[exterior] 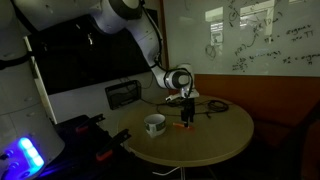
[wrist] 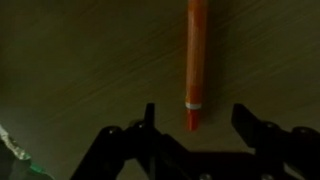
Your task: Put the orange marker in the mug
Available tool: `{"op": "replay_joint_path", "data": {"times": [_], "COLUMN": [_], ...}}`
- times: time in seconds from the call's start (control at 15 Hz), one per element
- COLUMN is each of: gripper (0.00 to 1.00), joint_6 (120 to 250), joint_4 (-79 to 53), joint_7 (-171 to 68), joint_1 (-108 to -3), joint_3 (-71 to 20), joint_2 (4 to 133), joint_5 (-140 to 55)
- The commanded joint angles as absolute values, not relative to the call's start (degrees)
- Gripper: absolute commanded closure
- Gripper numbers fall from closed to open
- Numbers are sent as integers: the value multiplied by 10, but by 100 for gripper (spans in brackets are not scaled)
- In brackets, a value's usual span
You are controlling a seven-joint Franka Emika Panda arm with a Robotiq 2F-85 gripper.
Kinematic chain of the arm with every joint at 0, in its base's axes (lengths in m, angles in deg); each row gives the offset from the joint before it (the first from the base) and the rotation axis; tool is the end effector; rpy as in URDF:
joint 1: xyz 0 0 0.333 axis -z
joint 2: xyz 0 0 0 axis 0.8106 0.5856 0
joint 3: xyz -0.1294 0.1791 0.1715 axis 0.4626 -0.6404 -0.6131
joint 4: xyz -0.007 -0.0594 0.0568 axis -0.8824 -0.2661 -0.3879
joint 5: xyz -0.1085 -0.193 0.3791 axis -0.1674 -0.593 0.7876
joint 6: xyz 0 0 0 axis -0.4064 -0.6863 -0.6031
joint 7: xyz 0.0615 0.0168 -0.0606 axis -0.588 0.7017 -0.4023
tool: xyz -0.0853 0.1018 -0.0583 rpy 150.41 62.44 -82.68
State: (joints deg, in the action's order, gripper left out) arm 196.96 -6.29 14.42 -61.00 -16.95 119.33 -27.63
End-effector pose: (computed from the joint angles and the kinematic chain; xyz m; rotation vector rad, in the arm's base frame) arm 0.6362 -0.0691 -0.1211 2.3285 -1.9080 -0.0235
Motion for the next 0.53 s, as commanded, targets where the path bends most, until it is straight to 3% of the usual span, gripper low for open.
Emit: {"op": "replay_joint_path", "data": {"times": [0.0,0.13,0.2,0.47], "gripper": [18,43,45,77], "joint_6": [1928,1916,1912,1913], "joint_4": [-17,-1,3,12], "joint_7": [170,179,187,195], "joint_1": [-630,-637,-640,-643], "joint_3": [-154,-151,-149,-147], "joint_2": [1222,1235,1239,1241], "joint_5": [-287,-288,-289,-292]}}
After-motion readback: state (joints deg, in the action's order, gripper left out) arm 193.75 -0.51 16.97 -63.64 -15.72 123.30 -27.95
